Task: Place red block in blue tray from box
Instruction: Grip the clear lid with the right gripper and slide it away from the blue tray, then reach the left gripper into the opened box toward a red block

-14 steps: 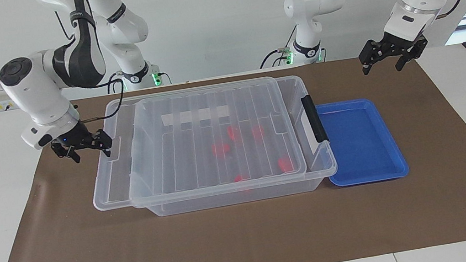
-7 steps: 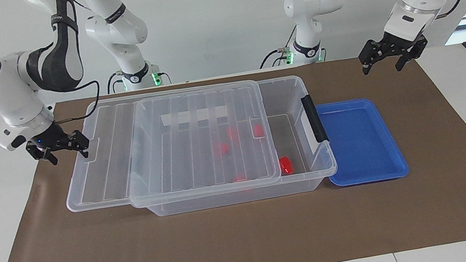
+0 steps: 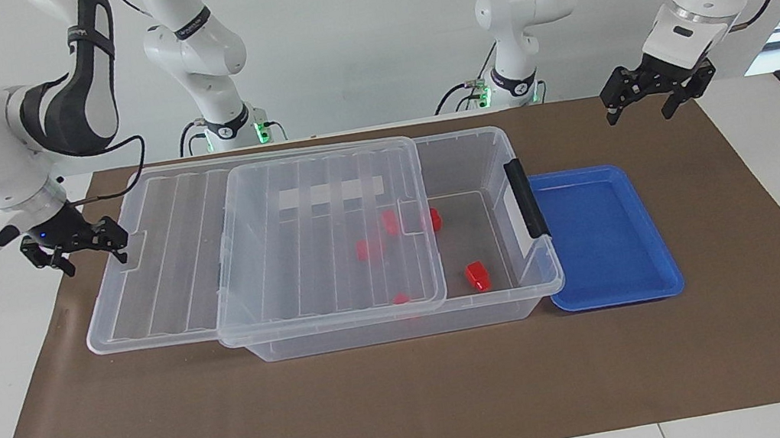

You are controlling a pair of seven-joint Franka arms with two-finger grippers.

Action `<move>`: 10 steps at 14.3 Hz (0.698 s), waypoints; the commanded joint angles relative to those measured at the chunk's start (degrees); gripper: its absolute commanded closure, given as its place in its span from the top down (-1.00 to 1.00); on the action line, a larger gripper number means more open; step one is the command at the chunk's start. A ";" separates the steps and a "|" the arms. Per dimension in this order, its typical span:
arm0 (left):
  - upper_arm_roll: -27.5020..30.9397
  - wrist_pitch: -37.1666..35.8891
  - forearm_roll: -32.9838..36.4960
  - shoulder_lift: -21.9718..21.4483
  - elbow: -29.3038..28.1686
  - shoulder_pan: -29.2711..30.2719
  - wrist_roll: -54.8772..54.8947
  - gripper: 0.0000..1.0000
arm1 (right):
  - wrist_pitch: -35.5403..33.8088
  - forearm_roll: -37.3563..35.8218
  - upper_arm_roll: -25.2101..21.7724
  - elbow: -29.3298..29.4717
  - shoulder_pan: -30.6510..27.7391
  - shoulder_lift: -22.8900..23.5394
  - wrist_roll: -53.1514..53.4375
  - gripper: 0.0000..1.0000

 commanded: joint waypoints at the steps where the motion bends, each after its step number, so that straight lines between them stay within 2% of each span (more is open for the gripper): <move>1: -0.28 0.41 -0.44 -0.70 -0.58 0.51 -0.54 1.00 | 0.88 -0.27 0.31 0.09 -1.56 0.27 -2.46 1.00; 10: -0.63 0.24 -0.44 -0.70 -0.58 -0.45 -0.80 1.00 | 0.35 -0.45 0.22 1.32 -3.06 0.89 -5.19 1.00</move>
